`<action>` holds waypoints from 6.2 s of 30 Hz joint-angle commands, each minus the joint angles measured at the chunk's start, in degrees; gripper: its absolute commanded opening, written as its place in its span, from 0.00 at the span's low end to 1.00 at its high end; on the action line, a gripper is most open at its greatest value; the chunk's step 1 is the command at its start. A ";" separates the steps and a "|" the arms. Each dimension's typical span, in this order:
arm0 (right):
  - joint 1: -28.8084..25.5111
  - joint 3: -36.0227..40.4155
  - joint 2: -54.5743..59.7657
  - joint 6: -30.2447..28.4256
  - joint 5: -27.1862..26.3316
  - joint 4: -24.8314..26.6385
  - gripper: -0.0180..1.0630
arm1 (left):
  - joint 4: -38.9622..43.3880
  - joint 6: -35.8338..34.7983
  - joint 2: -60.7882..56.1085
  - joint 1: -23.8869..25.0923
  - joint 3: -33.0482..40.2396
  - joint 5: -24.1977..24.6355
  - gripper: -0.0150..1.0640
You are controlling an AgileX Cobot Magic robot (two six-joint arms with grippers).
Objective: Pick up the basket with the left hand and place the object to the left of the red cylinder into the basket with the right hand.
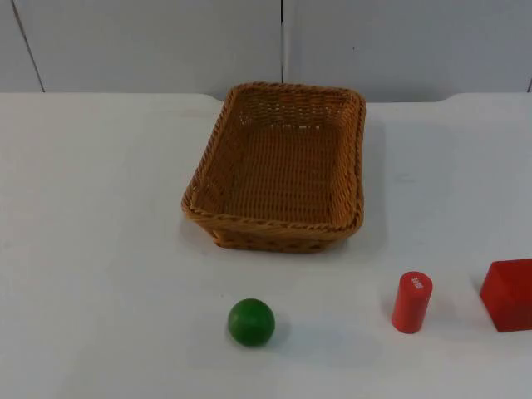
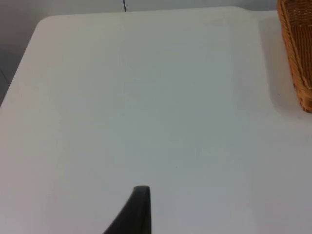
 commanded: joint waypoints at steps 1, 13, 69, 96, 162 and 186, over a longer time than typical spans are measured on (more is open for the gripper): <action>-0.43 -0.31 0.39 0.00 -0.81 0.09 0.99 | -0.39 -0.09 -0.19 0.27 0.15 -0.87 0.99; -0.43 -12.68 24.86 -1.49 -9.17 1.03 0.99 | -4.70 -0.09 20.79 0.27 -8.69 -11.58 0.99; -0.43 -13.15 55.70 -1.49 -17.68 0.64 0.99 | -20.15 16.32 126.72 -12.23 -71.72 -10.05 0.91; -0.43 -11.54 55.48 -1.49 -18.79 0.64 0.99 | -25.06 13.05 138.18 -13.68 -84.27 -5.25 0.01; 44.91 -19.83 89.50 -27.87 -42.92 15.72 0.99 | -36.46 28.06 72.16 20.17 -14.33 -1.61 0.01; 45.90 -31.29 115.51 -33.83 -56.80 15.72 0.99 | -36.14 28.06 72.16 20.17 -14.33 -1.58 0.01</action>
